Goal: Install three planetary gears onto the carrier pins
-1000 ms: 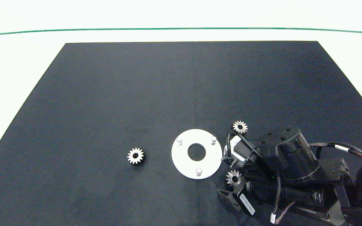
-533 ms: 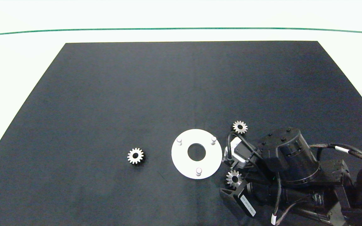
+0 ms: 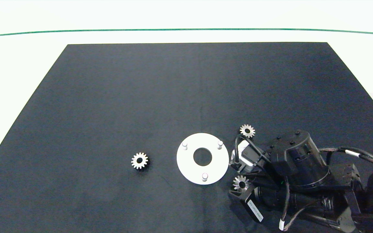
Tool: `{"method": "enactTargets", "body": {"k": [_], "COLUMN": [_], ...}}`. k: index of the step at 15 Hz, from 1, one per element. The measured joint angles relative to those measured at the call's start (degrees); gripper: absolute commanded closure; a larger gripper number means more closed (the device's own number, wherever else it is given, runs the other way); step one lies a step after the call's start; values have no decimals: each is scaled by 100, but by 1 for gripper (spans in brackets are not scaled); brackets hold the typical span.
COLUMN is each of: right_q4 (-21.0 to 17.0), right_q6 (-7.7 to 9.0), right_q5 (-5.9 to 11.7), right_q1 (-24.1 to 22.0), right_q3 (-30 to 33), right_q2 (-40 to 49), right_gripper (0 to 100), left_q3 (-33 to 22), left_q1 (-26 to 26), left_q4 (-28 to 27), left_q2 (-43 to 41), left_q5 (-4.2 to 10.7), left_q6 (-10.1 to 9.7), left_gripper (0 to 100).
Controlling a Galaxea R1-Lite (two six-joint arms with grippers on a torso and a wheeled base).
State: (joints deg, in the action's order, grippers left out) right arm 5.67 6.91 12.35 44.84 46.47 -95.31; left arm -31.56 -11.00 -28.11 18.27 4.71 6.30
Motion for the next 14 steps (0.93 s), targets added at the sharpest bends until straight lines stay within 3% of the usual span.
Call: {"method": "enactTargets", "body": {"k": [14], "right_q4": [6], "right_q6": [-6], "right_q5": [-1], "right_q1": [-5], "right_q3": [-33], "right_q2": [0], "right_gripper": [80], "left_q3": [1], "left_q1": [-7], "left_q4": [6], "left_q2": [0], "left_q5": [0], "left_q6": [2], "left_gripper": [0]}}
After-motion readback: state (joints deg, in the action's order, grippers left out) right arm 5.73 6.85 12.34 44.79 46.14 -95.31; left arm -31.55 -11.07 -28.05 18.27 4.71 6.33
